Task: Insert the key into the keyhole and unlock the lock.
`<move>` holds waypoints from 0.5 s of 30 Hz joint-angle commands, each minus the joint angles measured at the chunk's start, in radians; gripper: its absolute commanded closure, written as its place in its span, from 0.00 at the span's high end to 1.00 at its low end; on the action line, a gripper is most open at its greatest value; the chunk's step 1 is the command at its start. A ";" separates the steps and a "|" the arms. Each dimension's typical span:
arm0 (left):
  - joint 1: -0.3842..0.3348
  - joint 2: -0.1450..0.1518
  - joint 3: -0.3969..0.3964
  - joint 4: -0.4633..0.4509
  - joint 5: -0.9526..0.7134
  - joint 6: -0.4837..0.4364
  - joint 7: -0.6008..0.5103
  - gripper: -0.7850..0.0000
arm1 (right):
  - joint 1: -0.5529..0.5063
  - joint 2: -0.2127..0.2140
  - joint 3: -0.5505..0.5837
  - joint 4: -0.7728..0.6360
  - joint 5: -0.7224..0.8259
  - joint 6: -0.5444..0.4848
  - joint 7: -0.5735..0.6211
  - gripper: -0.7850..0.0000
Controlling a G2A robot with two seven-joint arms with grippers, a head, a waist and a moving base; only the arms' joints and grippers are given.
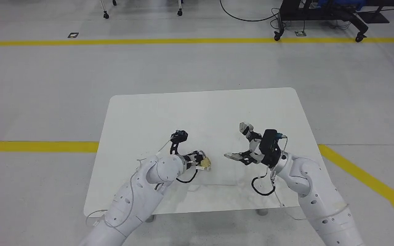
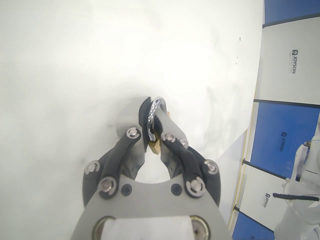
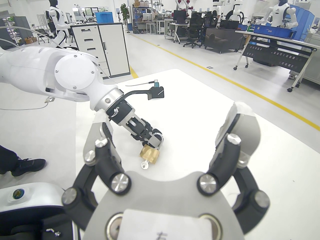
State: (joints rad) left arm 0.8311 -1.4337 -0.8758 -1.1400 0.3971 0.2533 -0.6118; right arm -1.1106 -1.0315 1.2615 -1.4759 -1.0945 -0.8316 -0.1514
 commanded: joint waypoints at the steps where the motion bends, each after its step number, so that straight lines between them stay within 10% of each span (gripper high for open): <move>1: -0.001 0.000 -0.004 0.006 0.005 0.010 -0.001 1.00 | 0.000 0.000 0.000 0.000 0.000 0.000 0.000 1.00; 15: 0.208 0.067 -0.215 -0.344 0.221 0.029 0.252 1.00 | -0.001 0.000 0.000 -0.001 0.000 0.006 0.001 1.00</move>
State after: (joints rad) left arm 1.0060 -1.3735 -1.0608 -1.4500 0.5933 0.2849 -0.4085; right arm -1.1107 -1.0315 1.2615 -1.4760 -1.0945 -0.8315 -0.1513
